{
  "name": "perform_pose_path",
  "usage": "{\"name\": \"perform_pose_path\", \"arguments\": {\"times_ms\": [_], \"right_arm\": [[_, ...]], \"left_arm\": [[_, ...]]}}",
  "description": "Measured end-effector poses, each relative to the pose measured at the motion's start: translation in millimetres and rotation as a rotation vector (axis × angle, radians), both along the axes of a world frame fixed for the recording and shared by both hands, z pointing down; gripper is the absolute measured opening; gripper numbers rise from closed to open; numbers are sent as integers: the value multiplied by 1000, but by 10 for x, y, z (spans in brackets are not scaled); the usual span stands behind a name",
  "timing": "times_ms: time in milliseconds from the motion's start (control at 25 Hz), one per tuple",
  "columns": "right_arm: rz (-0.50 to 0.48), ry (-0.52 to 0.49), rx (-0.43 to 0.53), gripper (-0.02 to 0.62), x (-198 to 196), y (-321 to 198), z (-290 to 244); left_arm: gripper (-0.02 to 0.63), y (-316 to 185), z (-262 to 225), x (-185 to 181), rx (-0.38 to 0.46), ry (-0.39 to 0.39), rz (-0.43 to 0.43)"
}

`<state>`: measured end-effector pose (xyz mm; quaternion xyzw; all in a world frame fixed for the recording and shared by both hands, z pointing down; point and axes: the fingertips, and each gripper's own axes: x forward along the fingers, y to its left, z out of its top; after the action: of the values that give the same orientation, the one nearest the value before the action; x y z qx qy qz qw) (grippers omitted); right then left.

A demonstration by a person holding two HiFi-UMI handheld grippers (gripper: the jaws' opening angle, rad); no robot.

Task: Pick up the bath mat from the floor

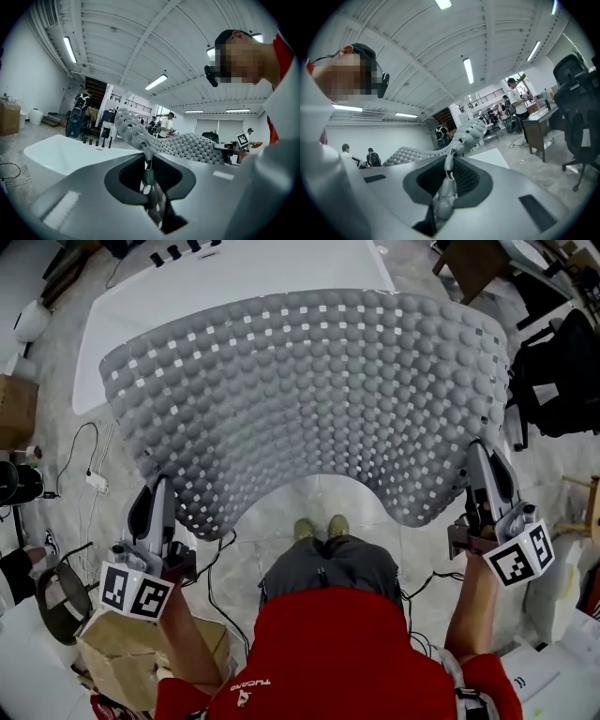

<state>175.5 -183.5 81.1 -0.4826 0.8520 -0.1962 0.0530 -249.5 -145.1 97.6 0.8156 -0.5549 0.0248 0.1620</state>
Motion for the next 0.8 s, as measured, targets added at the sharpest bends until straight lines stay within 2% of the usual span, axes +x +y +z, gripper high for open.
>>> {"name": "perform_pose_path", "arguments": {"times_ms": [120,200,280,440,520,800], "right_arm": [[-5,-6,33,35,140,155,-409],[1,0,59,35,249,188,-435],[-6,3,84,35,269,122,-172],[-30,-9,127,35,84,-114,787],[-35,-7,138,35,4,-142,1022],[-32,9,155,35,6,-85,915]], "left_arm": [[49,138,-424,148,27,1,4],[49,125,-424,262,49,3,17],[49,62,-138,289,71,2,18],[49,-148,851,121,111,-1,15],[49,-194,1112,50,116,-1,22],[49,-157,1049,10,133,21,31]]}}
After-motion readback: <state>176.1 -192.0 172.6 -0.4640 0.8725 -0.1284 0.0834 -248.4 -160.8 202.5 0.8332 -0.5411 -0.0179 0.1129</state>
